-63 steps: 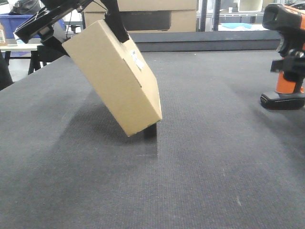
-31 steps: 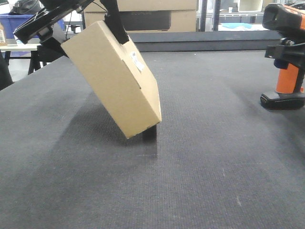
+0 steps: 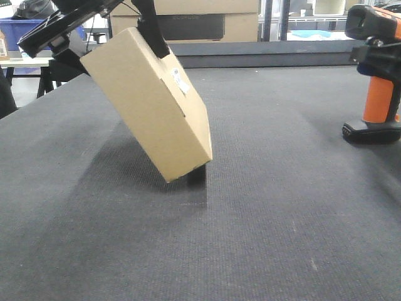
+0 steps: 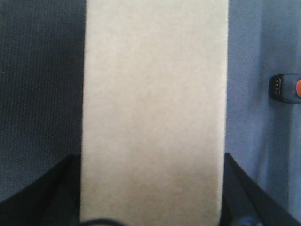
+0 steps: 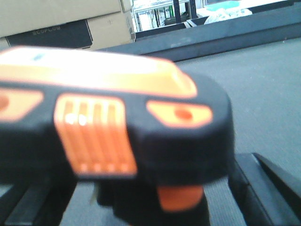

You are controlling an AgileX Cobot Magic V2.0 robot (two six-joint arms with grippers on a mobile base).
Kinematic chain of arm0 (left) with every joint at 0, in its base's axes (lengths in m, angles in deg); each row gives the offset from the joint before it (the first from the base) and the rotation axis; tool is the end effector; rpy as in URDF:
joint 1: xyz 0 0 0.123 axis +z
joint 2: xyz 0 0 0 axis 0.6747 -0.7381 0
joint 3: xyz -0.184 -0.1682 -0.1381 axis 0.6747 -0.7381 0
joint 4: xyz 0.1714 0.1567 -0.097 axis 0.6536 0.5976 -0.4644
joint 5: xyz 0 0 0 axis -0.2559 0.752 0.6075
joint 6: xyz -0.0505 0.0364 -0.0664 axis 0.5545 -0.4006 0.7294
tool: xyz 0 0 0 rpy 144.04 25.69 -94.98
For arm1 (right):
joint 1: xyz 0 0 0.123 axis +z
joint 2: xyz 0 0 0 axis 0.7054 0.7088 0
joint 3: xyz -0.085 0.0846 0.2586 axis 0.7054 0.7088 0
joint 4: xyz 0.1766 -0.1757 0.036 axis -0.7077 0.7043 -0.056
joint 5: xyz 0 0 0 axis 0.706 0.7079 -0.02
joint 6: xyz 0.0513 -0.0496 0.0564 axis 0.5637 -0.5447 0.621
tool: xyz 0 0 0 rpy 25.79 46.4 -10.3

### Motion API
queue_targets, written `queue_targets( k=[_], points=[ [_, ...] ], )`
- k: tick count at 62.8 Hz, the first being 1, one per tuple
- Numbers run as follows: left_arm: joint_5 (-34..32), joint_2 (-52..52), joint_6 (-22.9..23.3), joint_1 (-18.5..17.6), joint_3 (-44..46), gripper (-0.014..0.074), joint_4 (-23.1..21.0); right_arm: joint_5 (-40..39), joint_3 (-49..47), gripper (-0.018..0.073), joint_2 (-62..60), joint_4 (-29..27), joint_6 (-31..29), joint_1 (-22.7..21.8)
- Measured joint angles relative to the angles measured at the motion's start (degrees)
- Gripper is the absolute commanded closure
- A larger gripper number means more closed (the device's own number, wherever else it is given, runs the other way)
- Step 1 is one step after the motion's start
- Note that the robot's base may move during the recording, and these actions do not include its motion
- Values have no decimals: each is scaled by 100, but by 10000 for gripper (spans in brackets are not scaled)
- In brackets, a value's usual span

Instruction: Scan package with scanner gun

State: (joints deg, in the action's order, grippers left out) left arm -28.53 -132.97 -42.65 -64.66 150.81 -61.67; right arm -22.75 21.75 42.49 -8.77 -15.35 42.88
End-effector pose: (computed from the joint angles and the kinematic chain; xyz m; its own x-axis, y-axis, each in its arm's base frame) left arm 0.3318 -0.1590 0.3039 -0.9160 -0.2473 -0.3159 -0.0702 0.8740 -0.4808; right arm 0.3166 -0.0212 0.1806 -0.0244 0.2192 -0.9754 0.1556 0.9646 0.2129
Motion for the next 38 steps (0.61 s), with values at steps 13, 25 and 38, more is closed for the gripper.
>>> queue_targets(
  k=[13, 25, 38],
  points=[
    [0, 0, 0, 0, 0, 708, 0, 156, -176, -8, 8, -37, 0, 0],
    [9, 0, 0, 0, 0, 708, 0, 180, -188, 118, 8, -45, 0, 0],
    [9, 0, 0, 0, 0, 708, 0, 219, -188, 512, 23, -70, -1, 0]
  ],
)
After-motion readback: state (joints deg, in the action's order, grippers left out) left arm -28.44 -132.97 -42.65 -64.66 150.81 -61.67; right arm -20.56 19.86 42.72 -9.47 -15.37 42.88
